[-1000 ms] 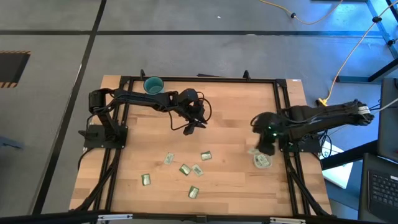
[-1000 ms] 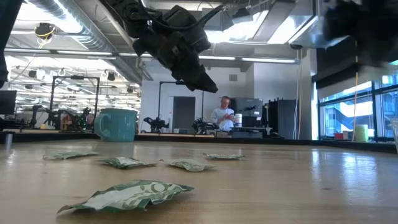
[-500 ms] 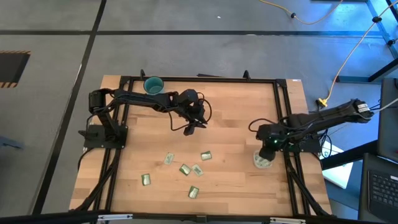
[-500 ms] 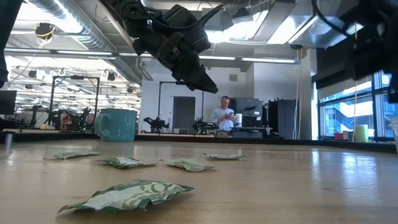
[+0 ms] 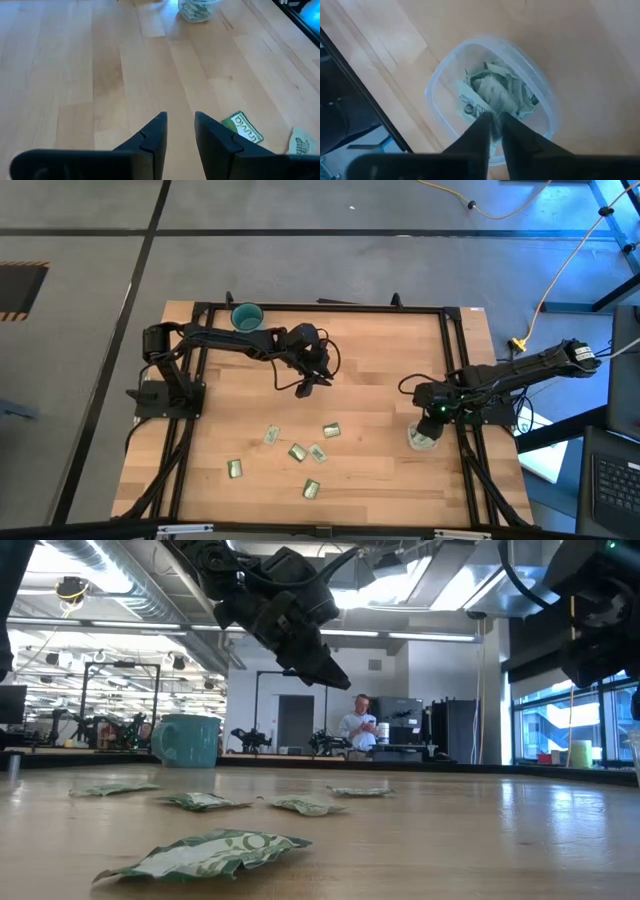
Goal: Pick and place items into bin
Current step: Put the white stevia packet into the transparent bin, then put the green stevia packet into the transparent bin
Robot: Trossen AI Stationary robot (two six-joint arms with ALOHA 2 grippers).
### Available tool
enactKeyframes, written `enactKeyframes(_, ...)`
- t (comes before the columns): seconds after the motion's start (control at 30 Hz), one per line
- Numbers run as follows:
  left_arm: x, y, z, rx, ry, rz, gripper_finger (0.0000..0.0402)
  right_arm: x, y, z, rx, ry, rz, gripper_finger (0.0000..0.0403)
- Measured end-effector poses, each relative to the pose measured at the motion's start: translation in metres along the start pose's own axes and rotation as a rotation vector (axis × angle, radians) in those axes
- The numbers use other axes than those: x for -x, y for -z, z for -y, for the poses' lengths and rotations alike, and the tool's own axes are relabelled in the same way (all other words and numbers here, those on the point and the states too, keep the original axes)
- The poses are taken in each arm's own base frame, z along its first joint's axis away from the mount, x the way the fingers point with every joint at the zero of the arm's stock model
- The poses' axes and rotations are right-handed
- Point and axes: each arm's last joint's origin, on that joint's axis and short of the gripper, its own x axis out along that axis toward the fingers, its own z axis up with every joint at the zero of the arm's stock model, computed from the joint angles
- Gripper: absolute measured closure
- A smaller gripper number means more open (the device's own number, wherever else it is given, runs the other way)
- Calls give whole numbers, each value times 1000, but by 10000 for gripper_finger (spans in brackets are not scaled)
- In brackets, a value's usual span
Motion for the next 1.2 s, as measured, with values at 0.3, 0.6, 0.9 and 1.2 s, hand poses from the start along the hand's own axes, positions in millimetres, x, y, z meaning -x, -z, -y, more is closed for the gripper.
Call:
enactKeyframes(0.3, -5, -2, 12, -151, 28, -2, 297, 16, -3, -13, 15, 2, 47, 284)
enactKeyframes(0.6, -20, -3, 52, -291, 106, -57, 306, 54, -18, -37, 303, 157, 450, 281)
enactKeyframes(0.9, -49, 5, 111, -332, 1, -166, 311, 62, -31, -51, 523, 165, 670, 281)
enactKeyframes(1.2, -73, 23, 122, -270, -88, -244, 323, 63, -32, -53, 520, 148, 687, 281)
